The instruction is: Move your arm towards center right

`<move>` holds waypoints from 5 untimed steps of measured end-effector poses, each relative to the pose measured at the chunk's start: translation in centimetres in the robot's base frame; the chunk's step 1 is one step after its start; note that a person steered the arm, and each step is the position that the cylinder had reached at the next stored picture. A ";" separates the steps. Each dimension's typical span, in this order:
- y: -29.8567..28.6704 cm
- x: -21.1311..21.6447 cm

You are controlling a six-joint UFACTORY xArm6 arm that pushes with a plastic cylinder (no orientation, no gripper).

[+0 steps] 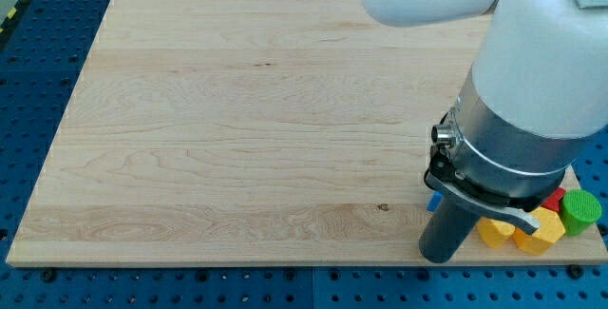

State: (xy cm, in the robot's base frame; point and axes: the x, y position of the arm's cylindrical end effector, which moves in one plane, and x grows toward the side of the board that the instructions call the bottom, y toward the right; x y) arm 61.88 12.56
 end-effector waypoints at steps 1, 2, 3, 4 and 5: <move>0.4 0.0; 0.6 0.0; 0.6 -0.1; 0.5 0.0; 0.2 0.0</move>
State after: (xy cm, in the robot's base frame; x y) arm 61.90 12.75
